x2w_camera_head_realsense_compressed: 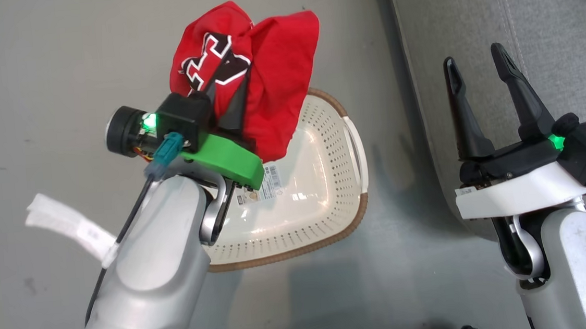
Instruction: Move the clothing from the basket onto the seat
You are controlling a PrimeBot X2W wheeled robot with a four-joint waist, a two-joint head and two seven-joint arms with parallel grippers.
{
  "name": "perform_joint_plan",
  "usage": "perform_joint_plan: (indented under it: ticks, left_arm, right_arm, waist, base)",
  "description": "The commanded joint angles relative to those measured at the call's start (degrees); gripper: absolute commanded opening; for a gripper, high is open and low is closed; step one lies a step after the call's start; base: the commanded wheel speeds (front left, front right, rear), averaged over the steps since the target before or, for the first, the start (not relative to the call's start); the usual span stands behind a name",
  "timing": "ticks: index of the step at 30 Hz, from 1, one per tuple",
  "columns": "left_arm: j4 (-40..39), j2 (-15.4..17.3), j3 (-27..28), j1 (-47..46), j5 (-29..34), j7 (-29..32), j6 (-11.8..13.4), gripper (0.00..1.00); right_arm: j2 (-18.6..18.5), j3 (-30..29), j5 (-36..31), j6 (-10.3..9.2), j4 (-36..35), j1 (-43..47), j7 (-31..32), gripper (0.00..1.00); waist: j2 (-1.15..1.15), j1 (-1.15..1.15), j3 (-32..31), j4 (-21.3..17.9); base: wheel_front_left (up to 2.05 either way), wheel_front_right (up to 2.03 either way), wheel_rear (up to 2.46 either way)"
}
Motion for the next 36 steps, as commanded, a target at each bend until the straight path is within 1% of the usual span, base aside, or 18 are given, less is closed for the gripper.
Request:
perform_joint_plan:
  ticks: [1,4,8,18,28,36]
  left_arm:
    - [-2.78,0.54,0.81,2.01,-0.39,-0.27,0.47,0.00]
    - [-9.46,1.04,2.36,4.95,-0.59,-0.23,1.20,0.00]
    - [-16.33,1.52,3.70,8.53,-0.75,-0.24,1.92,0.00]
    - [-26.96,2.55,5.35,17.31,-0.83,-0.24,3.81,0.00]
    - [-31.40,3.97,3.99,23.70,-1.40,0.87,4.81,0.00]
    - [-32.50,4.50,2.81,27.03,-1.72,1.75,5.28,0.00]
  right_arm:
    - [-0.27,-0.21,-0.40,-0.02,-0.31,1.23,0.43,1.00]
    - [-0.34,-0.53,-0.51,-0.02,-0.22,2.22,1.04,1.00]
    - [-0.53,-0.76,-0.48,-0.02,0.10,3.71,1.93,1.00]
    - [-0.62,-0.98,-0.02,-0.02,0.86,8.97,3.59,1.00]
    - [-0.08,-0.58,-0.21,-0.02,0.32,14.79,5.49,1.00]
    - [0.15,-0.34,0.06,-0.02,-0.40,17.86,6.75,1.00]
  waist:
    - [0.00,0.00,-4.55,2.70]
    - [0.00,0.00,-7.06,3.22]
    - [0.00,0.00,-10.03,3.78]
    - [0.00,0.00,-17.74,4.79]
    - [0.00,0.00,-24.22,5.48]
    - [0.00,0.00,-27.24,5.75]
  base:
    - [0.00,0.00,0.00]
    - [0.00,0.00,0.00]
    - [0.00,0.00,0.00]
    - [0.00,0.00,0.00]
    - [0.00,0.00,0.00]
    - [0.00,0.00,0.00]
